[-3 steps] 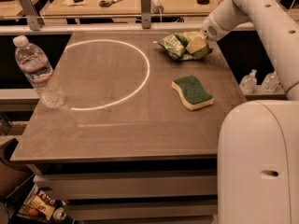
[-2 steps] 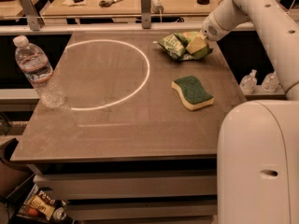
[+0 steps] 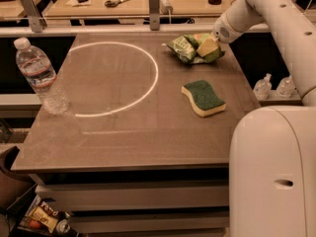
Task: Move green jalapeno chip bag near water bottle
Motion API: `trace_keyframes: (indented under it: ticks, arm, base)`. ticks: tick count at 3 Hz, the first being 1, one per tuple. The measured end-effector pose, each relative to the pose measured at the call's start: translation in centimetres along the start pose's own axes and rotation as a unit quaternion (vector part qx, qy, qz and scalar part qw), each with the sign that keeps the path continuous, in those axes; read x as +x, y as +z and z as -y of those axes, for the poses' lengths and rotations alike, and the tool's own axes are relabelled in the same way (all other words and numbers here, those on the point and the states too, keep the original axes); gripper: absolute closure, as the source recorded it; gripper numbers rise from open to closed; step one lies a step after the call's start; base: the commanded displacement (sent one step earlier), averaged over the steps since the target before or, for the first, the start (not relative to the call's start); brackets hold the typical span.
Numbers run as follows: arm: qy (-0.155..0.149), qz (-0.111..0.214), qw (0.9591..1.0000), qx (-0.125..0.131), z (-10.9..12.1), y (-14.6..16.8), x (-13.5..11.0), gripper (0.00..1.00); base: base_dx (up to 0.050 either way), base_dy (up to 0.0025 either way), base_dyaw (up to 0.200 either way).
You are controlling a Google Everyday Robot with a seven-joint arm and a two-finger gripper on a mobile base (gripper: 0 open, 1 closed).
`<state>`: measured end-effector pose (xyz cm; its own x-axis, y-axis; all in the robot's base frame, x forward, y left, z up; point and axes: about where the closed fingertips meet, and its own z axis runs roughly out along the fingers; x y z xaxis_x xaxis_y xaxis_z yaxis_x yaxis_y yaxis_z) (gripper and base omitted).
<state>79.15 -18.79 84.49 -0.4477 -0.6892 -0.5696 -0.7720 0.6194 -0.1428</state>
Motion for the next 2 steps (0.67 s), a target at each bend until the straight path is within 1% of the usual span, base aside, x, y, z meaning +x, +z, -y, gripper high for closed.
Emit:
trace_keyframes:
  ticks: [2]
  arm:
    - [0.0,0.0,1.0,0.0,0.0,-0.05,-0.05,1.0]
  base:
    - [0.0,0.0,0.0]
